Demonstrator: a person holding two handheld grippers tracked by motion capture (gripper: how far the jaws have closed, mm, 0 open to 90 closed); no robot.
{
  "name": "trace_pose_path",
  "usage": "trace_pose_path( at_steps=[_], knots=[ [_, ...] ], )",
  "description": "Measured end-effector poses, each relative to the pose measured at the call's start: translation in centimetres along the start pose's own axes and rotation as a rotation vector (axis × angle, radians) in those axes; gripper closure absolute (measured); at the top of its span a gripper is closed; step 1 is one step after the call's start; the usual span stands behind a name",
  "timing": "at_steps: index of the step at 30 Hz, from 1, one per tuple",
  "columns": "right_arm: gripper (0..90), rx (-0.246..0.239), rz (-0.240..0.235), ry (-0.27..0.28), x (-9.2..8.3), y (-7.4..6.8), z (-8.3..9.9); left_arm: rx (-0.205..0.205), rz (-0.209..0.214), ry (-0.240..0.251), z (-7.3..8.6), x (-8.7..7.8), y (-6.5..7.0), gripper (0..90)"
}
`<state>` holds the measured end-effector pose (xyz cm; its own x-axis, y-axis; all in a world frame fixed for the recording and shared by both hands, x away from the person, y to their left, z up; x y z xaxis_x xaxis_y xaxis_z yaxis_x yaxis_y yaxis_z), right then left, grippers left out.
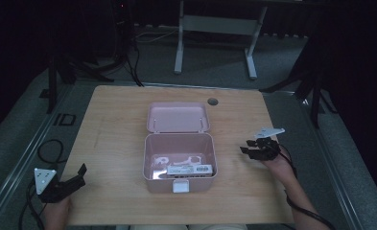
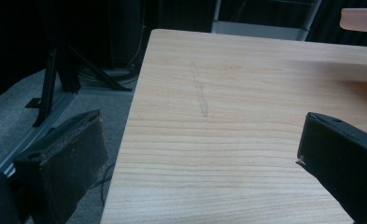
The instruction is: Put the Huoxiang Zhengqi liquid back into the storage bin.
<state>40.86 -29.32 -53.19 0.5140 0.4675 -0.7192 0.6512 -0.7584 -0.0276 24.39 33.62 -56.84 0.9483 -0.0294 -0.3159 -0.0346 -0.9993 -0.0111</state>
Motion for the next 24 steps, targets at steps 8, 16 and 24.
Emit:
trace_pose_path(
  at_steps=[8, 16, 24],
  knots=[
    [55.3, 0.101, 0.157, 0.146, -0.7, 1.5, 2.4, -0.002, -0.001, 0.0, 0.0, 0.0, 0.0, 1.6],
    [52.7, 0.244, 0.288, 0.261, -1.6, 2.6, 4.3, -0.003, -0.002, 0.0, 0.0, 0.0, 0.0, 1.6],
    [46.8, 0.326, 0.329, 0.298, -2.0, 2.8, 6.1, -0.005, -0.002, -0.001, 0.0, 0.0, 0.0, 1.6]
  ],
)
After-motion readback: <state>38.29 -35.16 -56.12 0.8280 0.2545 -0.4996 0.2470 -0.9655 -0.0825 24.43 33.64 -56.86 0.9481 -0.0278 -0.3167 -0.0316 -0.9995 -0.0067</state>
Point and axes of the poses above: each handheld gripper's, and its own axes: x roughly forward along the jaws, z roughly out of its underside, y roughly to its right, the point moved 3 cm from there along x, roughly forward along the jaws, and after that the axes turned 6 degrees about x, right-handed, at the moved point
